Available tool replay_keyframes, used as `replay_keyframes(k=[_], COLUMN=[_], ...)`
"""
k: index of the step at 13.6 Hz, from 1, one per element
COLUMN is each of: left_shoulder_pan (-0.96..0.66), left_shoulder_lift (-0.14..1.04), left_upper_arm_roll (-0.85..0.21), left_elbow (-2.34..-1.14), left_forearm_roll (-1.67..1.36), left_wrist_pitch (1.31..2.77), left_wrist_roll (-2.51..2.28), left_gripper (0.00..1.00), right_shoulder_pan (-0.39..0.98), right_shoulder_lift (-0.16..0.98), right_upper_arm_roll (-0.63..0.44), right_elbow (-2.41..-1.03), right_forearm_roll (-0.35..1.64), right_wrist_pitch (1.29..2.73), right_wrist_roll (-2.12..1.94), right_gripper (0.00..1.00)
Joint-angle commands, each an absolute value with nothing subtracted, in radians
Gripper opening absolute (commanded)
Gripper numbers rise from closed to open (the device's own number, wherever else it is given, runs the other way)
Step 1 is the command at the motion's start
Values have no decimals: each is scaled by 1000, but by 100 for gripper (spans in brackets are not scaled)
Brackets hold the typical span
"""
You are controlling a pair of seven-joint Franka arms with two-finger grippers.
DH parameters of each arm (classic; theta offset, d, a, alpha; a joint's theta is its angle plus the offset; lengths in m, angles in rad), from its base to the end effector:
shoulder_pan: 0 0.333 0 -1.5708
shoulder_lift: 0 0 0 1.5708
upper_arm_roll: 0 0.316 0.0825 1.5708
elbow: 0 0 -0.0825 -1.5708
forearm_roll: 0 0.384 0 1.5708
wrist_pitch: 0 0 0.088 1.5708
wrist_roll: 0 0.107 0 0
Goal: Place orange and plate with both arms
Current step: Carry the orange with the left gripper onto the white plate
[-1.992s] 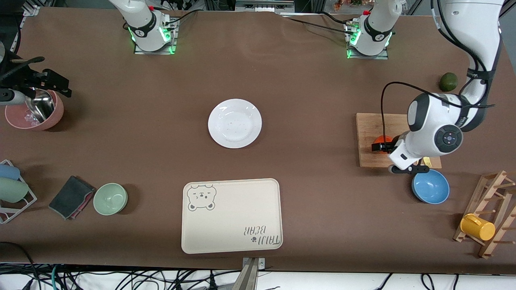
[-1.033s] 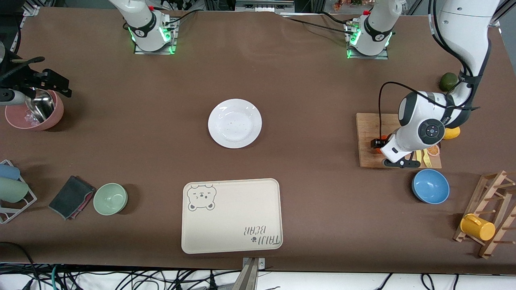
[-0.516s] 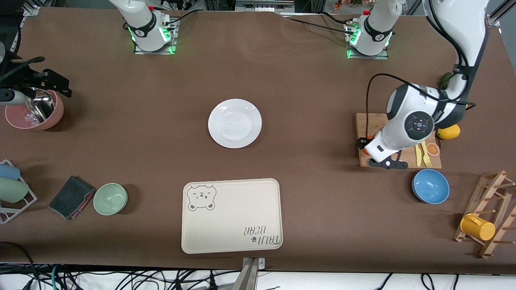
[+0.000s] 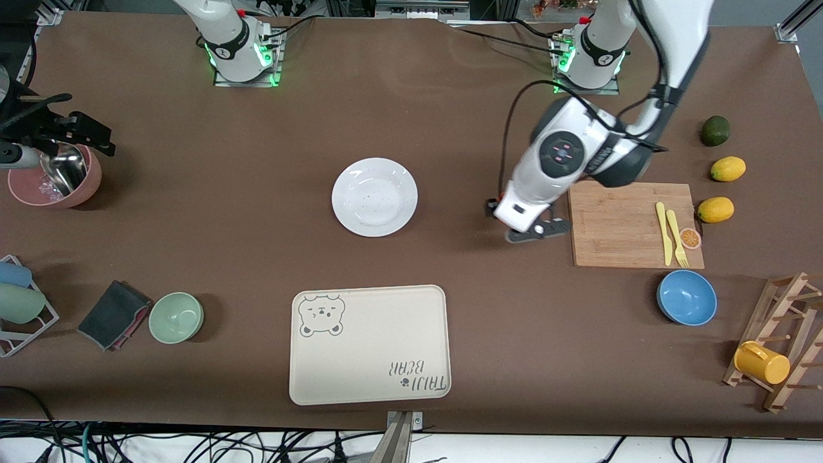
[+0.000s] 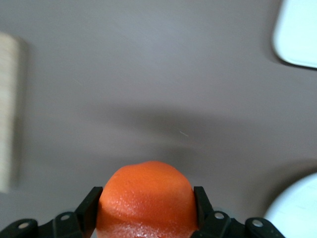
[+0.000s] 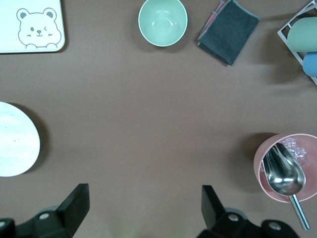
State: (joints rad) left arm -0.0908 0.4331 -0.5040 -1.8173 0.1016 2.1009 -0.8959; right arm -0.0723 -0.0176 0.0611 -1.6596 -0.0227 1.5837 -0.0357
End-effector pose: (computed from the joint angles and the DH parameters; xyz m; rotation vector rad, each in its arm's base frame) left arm 0.5371 -0.3305 0.3191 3.0775 0.4260 -0.2332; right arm 0.5474 -0.0083 0.5934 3.1176 0.0396 -0.0918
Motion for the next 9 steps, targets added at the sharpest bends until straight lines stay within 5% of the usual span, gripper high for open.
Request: replay_keyframes(k=[1,5,9], left_shoulder_pan=[-216,-363,-460], left_shoulder_lift=[563,733,825], left_upper_arm_roll=[-500,-499,-492], left_elbow=[-1657,-1452,-1439], left_forearm_roll=[60,58,67], left_wrist_pitch=[2088,2133,2389], left_wrist_roll=[-1065,-1235,-1350], left_gripper=[19,18,18], right_shoulder_pan=[-43,-41,-41], right_shoulder_lift=[2,2,29], right_upper_arm_roll=[60,58,58], right_elbow=[-1640,-1640,-1640], right_forearm_roll=[-21,-21,-17], right_wrist_pitch=[1571,1569,1565], right_wrist_roll=[-20,-21,-32], right_gripper=[100,100,100])
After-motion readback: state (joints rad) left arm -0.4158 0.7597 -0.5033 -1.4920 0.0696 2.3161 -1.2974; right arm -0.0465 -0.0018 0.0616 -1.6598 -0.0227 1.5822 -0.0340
